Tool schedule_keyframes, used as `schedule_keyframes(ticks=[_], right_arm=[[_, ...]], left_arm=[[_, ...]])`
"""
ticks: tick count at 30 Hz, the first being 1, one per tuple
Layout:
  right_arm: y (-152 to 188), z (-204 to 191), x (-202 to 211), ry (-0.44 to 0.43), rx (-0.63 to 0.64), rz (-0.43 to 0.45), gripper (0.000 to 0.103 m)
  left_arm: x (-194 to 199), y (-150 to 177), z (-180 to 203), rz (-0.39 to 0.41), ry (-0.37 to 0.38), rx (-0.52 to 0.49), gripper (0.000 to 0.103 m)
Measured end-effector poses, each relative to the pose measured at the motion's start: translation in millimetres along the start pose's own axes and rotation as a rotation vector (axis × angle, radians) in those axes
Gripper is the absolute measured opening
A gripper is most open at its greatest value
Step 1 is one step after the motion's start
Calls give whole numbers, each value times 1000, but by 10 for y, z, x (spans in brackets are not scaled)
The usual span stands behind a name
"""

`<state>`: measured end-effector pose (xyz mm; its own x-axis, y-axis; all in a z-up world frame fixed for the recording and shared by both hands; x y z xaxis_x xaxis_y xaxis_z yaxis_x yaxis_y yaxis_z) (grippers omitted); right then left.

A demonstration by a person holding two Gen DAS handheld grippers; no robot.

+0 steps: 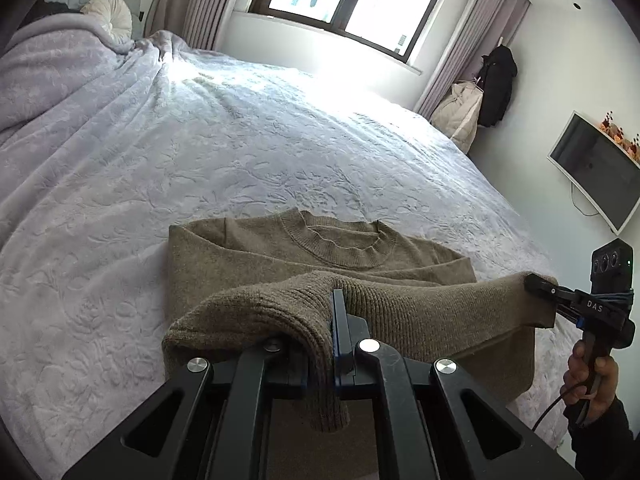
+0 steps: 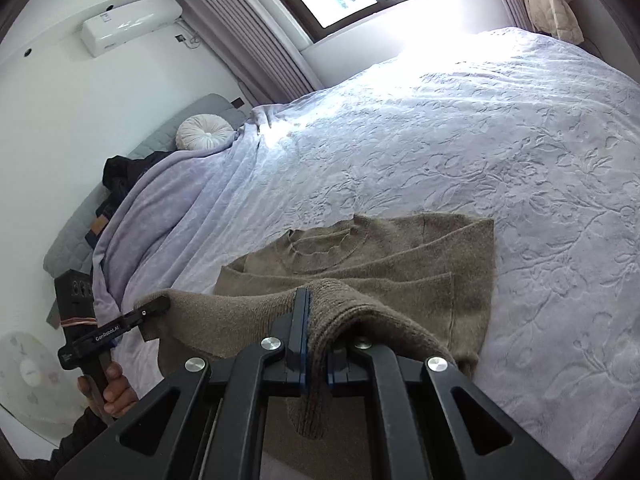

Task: Fold small clothes
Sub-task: 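Lift the hem with both grippers and fold it over toward the collar, then open both grippers to release the hem onto the sweater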

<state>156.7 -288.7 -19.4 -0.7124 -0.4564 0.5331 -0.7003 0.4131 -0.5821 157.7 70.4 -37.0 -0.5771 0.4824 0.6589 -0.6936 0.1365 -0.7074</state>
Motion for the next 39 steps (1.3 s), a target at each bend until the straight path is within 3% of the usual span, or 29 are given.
schedule_keyframes(ticks=[8,16,18,20,22,23,24,25,26,27,28,29,33,36,39], right_arm=[[-155,440,-775,83,-103,-81,7],[-366,538,-870,40,-136,-42,7],[-399,619,-992,68,-160,-54,8],[-361,804,-1183,102,-230,-109,12],[-301,970,-1300,96,-308,-154,12],[-303,998,-1287,78,-322,-149,13],[-313,1001,-1253,64,-328,-142,19],[-329,993,-1208,63,-327,-135,32],[-356,976,-1145,65,-321,-123,41],[-385,947,-1068,58,-314,-104,58],[-425,913,-961,50,-307,-67,71],[-462,879,-857,48,-298,-29,74],[-497,689,-438,75,-207,68,76],[-356,433,-405,201,-10,41,76],[-212,176,-612,250,128,-30,76]], left_arm=[[-935,-21,-373,-154,-49,81,8],[-927,-344,-421,-78,14,123,9],[-1085,-337,-475,-125,-8,140,9],[-1371,-201,-578,-253,-32,184,9],[-1445,-119,-635,-276,-13,215,11],[-1398,-124,-644,-261,1,222,14],[-1342,-144,-648,-255,13,226,26],[-1280,-170,-661,-255,25,237,63],[-1195,-207,-685,-244,46,264,85],[-1079,-255,-711,-196,71,294,103],[-928,-301,-744,-119,87,323,103],[-801,-336,-763,-78,87,333,103],[-524,-325,-655,-58,47,280,103],[-545,-255,-394,-108,-84,111,103],[-798,-231,-38,-184,-132,-32,103]])
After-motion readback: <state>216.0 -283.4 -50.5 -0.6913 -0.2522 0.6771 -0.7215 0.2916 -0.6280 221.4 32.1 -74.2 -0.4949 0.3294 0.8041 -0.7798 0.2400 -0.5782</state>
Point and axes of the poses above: each gripper's, at about its wrist camera, not at the fingertips, and x roughly against the way its jaws point, z to its right, y to its underside, the point moved 4 cm from there along -x, roughly the way its jaws point, and after that the axes turned 7 degrees about -x, right-handed, at the moved point
